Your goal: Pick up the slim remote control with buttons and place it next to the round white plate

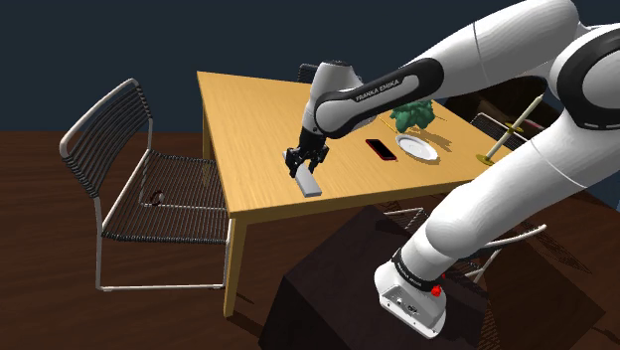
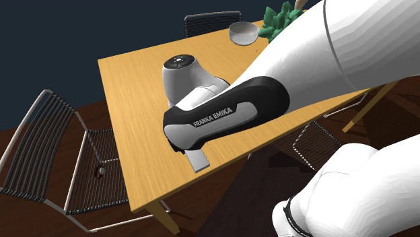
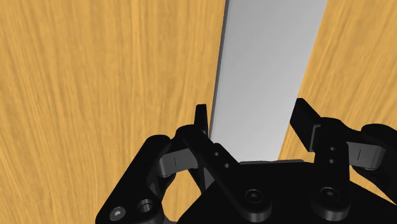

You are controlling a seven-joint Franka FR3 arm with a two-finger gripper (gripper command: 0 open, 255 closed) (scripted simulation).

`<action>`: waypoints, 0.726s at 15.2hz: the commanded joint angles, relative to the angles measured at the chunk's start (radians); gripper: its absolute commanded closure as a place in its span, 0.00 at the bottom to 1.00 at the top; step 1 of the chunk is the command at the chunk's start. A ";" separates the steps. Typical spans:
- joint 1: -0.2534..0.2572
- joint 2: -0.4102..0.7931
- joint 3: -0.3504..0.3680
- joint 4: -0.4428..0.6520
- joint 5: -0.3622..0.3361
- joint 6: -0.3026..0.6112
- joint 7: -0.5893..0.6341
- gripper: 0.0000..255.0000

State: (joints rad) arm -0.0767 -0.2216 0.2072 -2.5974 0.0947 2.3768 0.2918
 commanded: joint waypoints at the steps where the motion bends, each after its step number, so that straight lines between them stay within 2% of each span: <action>1: 0.000 0.000 0.000 0.000 0.000 0.000 0.000 1.00; 6: 0.000 0.001 0.000 0.000 0.000 0.000 0.000 1.00; 11: 0.002 -0.050 -0.005 0.028 0.005 -0.079 -0.004 1.00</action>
State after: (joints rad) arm -0.0749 -0.2624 0.2035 -2.5763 0.0986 2.3149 0.2890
